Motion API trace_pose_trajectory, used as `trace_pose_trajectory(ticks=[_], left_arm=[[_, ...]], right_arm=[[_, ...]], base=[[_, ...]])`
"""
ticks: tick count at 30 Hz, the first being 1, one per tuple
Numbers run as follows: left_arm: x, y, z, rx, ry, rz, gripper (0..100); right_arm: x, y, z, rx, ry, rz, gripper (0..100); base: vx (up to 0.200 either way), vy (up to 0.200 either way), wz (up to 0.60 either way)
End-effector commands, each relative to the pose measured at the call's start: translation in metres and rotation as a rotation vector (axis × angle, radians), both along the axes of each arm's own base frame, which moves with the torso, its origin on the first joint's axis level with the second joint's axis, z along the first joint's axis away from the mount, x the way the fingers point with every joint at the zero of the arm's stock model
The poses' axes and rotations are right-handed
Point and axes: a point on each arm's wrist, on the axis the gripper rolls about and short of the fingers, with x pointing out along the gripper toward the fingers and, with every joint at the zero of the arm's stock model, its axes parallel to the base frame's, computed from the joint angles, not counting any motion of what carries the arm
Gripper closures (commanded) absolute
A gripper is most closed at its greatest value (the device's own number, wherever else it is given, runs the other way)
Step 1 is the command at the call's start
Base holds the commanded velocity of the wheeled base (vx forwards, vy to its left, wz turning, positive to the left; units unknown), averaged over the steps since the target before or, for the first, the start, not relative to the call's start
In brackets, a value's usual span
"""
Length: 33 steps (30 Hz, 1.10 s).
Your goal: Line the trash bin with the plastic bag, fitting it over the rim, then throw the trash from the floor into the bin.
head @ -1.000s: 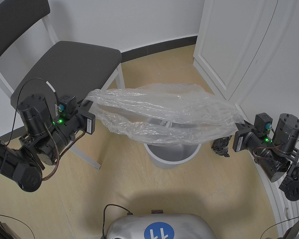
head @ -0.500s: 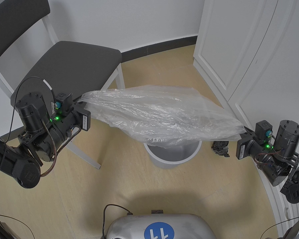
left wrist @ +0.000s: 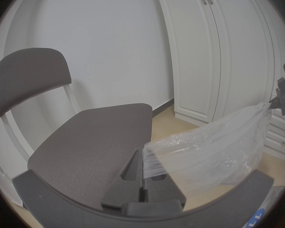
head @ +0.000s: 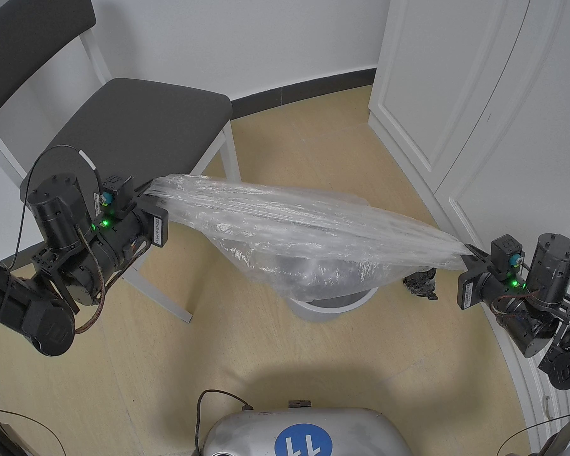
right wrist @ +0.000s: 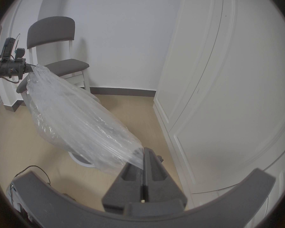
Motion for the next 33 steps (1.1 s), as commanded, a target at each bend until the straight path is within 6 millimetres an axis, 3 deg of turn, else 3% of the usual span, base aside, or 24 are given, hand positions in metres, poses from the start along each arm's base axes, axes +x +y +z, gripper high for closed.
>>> trace_pose_trajectory(ticks=[1, 24, 33], left_arm=[[0.001, 0.002, 0.001, -0.002, -0.004, 0.007, 100], [0.006, 0.006, -0.001, 0.008, 0.001, 0.028, 100], [0.015, -0.03, -0.017, -0.001, -0.033, -0.065, 100]], right_arm=[[-0.002, -0.002, 0.001, 0.001, -0.003, 0.0, 100], [-0.005, -0.016, -0.004, -0.07, 0.02, -0.007, 100], [0.001, -0.01, 0.0, -0.049, -0.007, 0.004, 100]], base=[[0.0, 0.0, 0.0], [0.0, 0.0, 0.0], [0.0, 0.0, 0.0]])
